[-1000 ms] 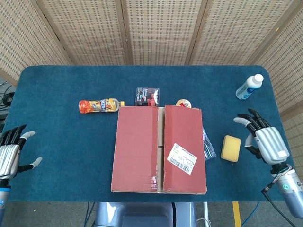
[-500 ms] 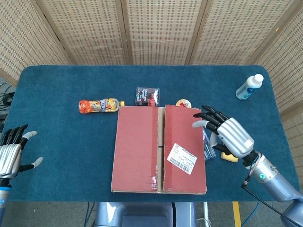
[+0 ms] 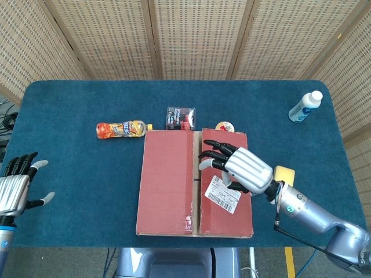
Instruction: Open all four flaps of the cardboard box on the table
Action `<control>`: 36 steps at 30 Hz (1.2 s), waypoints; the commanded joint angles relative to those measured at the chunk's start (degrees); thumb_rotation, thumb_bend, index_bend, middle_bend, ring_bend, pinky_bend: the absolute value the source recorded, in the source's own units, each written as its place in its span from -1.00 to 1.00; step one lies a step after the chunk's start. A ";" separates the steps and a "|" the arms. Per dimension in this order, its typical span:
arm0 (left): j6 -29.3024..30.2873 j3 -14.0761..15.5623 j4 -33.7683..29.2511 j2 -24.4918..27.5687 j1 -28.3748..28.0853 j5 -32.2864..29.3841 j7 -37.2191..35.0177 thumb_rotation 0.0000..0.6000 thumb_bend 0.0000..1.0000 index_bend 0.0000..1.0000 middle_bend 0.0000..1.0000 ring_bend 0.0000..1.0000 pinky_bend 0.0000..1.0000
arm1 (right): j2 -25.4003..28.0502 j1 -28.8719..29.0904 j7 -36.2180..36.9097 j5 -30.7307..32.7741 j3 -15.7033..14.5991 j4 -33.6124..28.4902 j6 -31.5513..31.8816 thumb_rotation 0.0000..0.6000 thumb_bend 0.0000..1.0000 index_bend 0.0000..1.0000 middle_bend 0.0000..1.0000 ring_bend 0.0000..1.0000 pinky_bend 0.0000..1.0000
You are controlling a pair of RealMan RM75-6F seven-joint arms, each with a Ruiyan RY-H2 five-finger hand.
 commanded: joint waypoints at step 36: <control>-2.00 0.65 0.16 1.30 -0.44 -1.89 -2.81 0.70 -0.57 -0.59 -0.86 -0.90 -0.93 | -7.38 4.56 -15.62 1.54 -5.06 6.00 -3.46 1.00 1.00 -0.29 -0.43 -0.92 -0.65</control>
